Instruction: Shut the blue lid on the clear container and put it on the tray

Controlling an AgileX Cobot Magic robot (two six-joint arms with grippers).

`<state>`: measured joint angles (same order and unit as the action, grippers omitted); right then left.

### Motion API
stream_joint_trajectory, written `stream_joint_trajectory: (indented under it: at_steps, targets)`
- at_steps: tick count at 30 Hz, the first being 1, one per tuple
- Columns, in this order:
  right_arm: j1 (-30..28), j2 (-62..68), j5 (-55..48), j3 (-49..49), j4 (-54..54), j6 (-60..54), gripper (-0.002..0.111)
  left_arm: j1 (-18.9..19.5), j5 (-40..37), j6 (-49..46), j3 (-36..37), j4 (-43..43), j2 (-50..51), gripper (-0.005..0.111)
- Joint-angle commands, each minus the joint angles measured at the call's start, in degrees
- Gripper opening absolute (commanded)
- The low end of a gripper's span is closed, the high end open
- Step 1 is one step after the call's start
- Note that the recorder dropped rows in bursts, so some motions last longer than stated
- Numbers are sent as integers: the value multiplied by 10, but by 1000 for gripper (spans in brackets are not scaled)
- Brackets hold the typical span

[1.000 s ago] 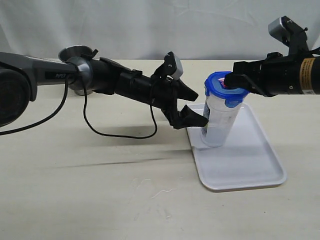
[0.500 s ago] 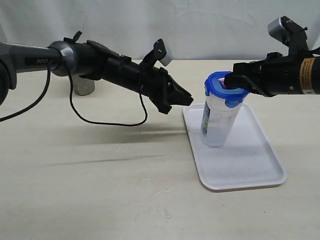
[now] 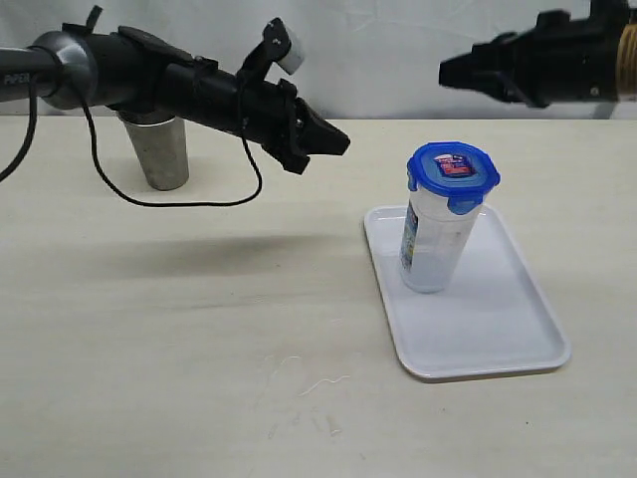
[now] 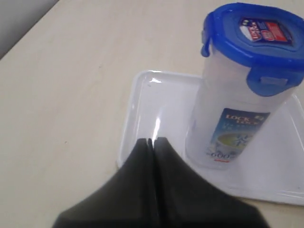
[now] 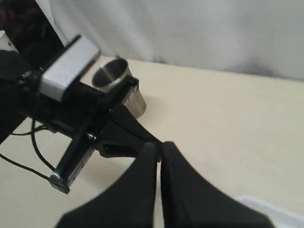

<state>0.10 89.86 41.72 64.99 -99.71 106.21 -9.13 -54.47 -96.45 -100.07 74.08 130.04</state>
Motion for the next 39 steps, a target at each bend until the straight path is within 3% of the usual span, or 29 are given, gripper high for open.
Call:
stream_joint_trajectory:
  at_steps: [1, 10, 15, 20, 24, 28, 31, 36, 39]
  targets:
    - [0, -51, 1, 34, -2, -2, 4, 29, -5, 39, -1, -29, -26, 0]
    - [0, -229, -204, -73, -2, -2, 4, 37, 32, 230, 0, -155, -138, 0]
    - [0, -375, -231, -140, -2, 13, 4, 37, 64, 514, 1, -372, -241, 0]
    - [0, -500, -234, -170, -2, 25, 4, 37, 71, 651, 49, -471, -352, 0]
    - [0, -606, -236, -203, -2, 26, 4, 37, 158, 736, 144, -511, -486, 0]
    - [0, -710, -250, -248, -2, 26, 4, 37, 269, 749, 272, -531, -668, 0]
    - [0, -753, -250, -265, -2, 26, 4, 37, 288, 755, 359, -538, -772, 0]
    - [0, -803, -250, -267, -2, 39, 4, 37, 437, 778, 534, -535, -959, 0]
    - [0, -821, -250, -267, -2, 40, 4, 37, 445, 778, 585, -535, -1029, 0]
